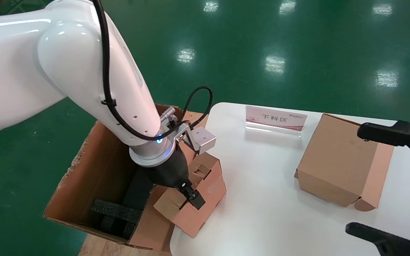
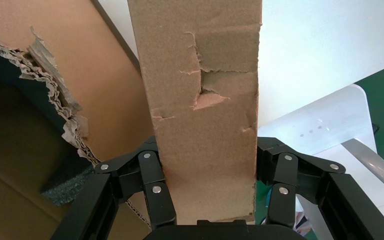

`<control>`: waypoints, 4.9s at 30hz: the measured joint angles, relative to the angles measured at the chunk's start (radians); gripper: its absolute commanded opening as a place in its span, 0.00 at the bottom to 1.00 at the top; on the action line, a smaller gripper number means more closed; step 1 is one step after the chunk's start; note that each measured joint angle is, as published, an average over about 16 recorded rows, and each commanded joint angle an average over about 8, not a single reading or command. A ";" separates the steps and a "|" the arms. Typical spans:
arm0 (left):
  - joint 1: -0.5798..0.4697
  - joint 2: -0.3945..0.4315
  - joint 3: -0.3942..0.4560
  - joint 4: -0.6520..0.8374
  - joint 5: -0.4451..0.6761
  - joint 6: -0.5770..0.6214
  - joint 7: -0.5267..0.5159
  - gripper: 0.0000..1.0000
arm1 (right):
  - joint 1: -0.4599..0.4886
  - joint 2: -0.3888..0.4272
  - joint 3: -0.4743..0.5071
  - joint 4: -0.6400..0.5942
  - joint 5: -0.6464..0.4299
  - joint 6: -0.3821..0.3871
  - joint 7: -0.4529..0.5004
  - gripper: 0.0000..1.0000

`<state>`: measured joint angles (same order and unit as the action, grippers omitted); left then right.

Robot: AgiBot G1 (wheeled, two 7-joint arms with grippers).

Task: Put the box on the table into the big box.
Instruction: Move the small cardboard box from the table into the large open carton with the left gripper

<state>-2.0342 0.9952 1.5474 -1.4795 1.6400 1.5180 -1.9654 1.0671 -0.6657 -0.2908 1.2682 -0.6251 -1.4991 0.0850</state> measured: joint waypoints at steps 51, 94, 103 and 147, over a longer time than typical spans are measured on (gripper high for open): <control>-0.375 -0.233 -0.300 0.002 0.312 0.064 0.064 0.00 | 0.000 -0.002 0.000 -0.001 0.003 0.001 -0.002 1.00; -0.450 -0.172 0.385 0.170 -0.029 0.184 -0.064 0.00 | 0.000 -0.002 0.000 -0.001 0.003 0.001 -0.002 1.00; -0.405 -0.186 0.399 0.187 -0.014 0.099 -0.053 0.00 | 0.000 -0.002 0.000 -0.001 0.003 0.001 -0.002 1.00; -0.235 -0.310 0.424 0.185 0.122 -0.201 -0.055 0.00 | 0.000 -0.002 0.000 -0.001 0.003 0.001 -0.002 1.00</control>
<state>-2.2695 0.6854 1.9715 -1.2949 1.7623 1.3174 -2.0202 1.0669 -0.6673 -0.2909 1.2672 -0.6225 -1.4984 0.0825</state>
